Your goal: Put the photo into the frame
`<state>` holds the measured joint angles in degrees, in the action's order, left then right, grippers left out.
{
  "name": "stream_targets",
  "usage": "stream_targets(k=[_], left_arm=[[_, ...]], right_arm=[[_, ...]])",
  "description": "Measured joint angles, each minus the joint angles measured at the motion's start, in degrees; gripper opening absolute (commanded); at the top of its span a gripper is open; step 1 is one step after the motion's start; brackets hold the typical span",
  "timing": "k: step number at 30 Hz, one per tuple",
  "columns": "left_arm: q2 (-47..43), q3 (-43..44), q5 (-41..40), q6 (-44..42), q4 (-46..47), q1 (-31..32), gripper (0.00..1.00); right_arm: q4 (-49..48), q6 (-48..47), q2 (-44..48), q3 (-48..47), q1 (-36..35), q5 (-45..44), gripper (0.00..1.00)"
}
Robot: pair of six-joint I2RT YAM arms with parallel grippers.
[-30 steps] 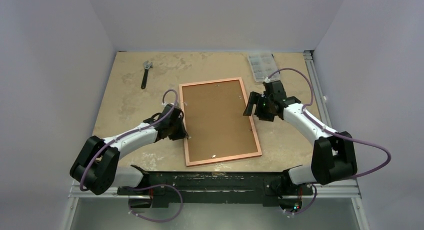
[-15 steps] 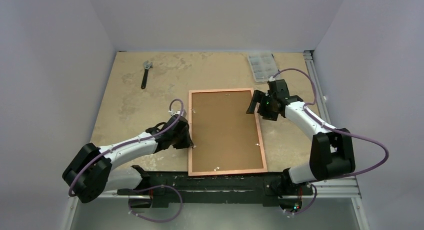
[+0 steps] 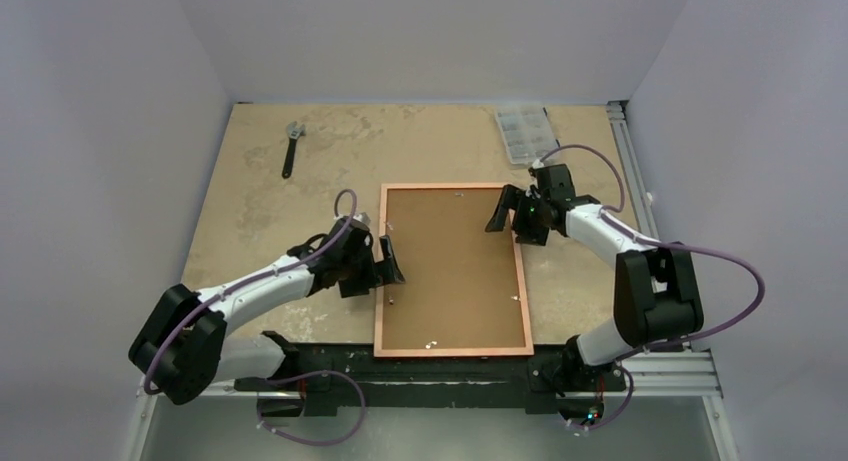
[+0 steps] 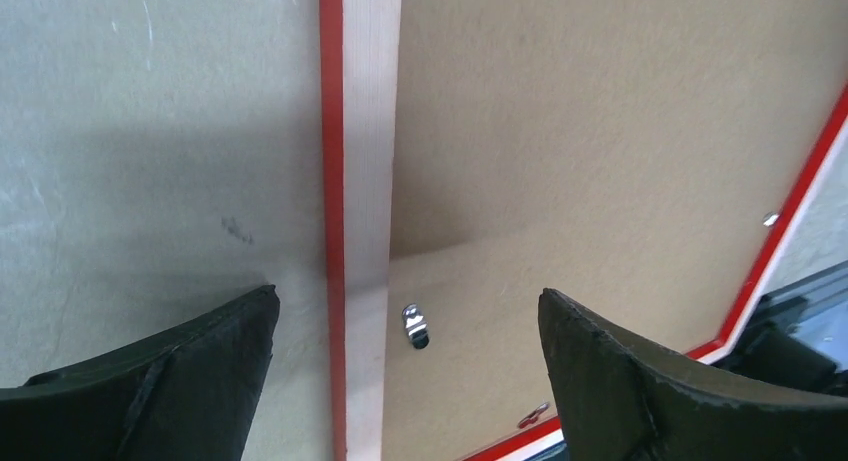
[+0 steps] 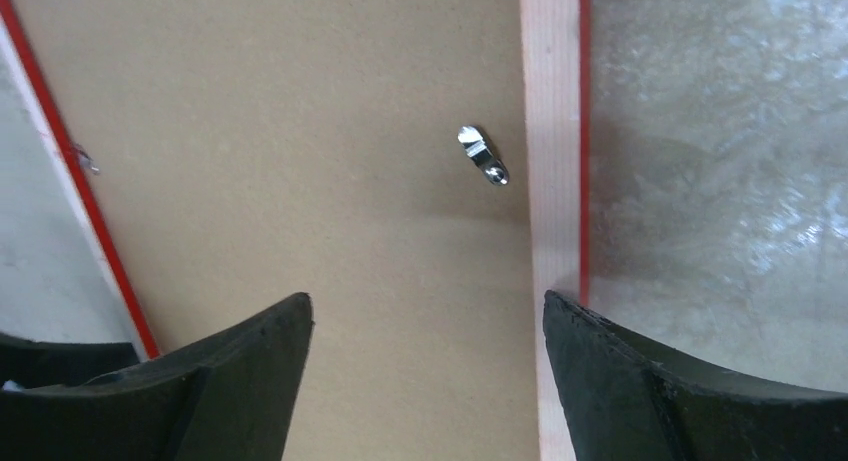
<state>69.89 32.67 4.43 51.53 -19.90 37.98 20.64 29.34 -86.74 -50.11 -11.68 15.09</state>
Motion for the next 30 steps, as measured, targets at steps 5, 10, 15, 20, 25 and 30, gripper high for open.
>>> stream_targets(k=[5, 10, 15, 20, 25, 30], left_arm=[[6.0, 3.5, 5.5, -0.3, 2.1, -6.4, 0.98], [14.0, 10.3, 7.8, -1.8, 1.9, -7.7, 0.99], [18.5, 17.0, 6.9, -4.9, -4.5, -10.1, 1.0], [23.3, 28.0, 5.0, -9.2, -12.6, -17.5, 1.0], [23.5, 30.3, 4.0, -10.7, -12.2, -20.3, 0.95], [23.9, 23.8, 7.5, -10.6, -7.4, -19.9, 0.91]], right_arm=[[-4.0, 0.0, -2.1, 0.7, -0.6, 3.2, 0.83], [-6.3, 0.0, -2.0, 2.1, -3.5, 4.1, 0.83], [-6.9, 0.3, -0.5, 3.7, -9.4, 3.9, 0.84], [-3.1, 0.2, -1.0, 1.6, -10.6, 1.7, 0.85], [3.8, -0.5, -6.4, -6.7, -10.5, -4.5, 0.86], [9.2, -1.9, -12.1, -17.4, -10.2, -11.7, 0.87]])
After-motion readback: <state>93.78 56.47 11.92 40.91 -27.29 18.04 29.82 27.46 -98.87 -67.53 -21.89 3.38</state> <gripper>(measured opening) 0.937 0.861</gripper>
